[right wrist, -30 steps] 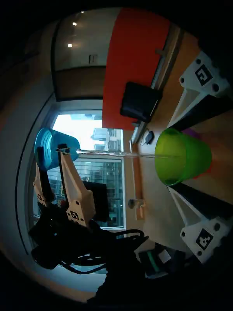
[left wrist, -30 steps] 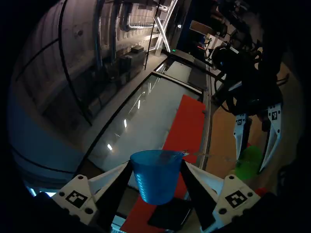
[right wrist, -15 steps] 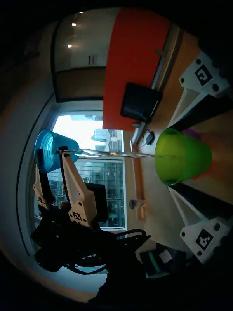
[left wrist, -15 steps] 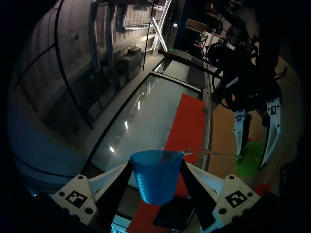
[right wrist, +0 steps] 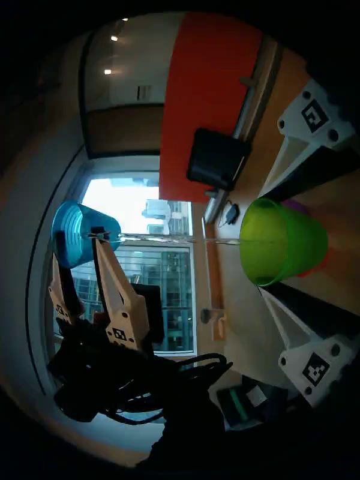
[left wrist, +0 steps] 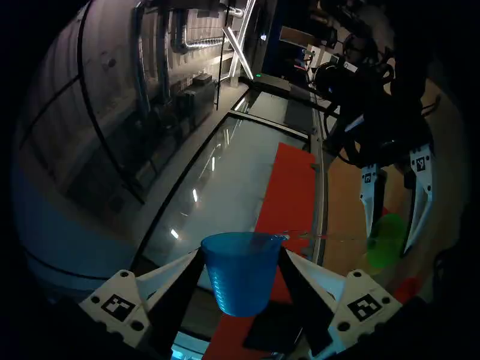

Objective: Pour water

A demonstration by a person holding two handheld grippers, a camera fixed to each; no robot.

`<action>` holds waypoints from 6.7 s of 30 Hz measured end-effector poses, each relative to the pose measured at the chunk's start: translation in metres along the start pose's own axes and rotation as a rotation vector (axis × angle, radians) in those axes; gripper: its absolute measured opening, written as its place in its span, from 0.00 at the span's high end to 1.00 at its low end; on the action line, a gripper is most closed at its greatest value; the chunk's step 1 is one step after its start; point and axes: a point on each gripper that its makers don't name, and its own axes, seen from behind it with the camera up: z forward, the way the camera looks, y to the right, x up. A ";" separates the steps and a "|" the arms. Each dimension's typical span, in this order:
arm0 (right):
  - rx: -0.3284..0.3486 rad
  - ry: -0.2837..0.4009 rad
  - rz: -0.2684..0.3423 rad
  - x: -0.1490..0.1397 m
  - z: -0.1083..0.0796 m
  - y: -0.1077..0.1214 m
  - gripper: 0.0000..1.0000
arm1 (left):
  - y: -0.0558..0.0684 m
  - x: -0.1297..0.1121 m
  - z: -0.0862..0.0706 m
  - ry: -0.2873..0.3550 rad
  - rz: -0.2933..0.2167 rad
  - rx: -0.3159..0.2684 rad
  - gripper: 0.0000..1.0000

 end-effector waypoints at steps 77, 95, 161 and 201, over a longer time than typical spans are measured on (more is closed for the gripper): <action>-0.012 0.034 -0.018 0.015 -0.005 0.000 0.09 | 0.002 0.023 0.005 0.029 0.233 -0.006 0.13; -0.019 0.040 -0.015 0.013 -0.010 0.002 0.09 | 0.006 0.028 0.002 0.029 0.319 -0.002 0.13; -0.053 0.083 -0.019 0.030 -0.023 0.009 0.09 | -0.013 -0.015 0.005 -0.022 -0.527 0.044 0.13; -0.091 0.048 -0.014 0.038 -0.042 0.024 0.08 | 0.031 -0.099 -0.031 -0.162 -1.024 -0.026 0.12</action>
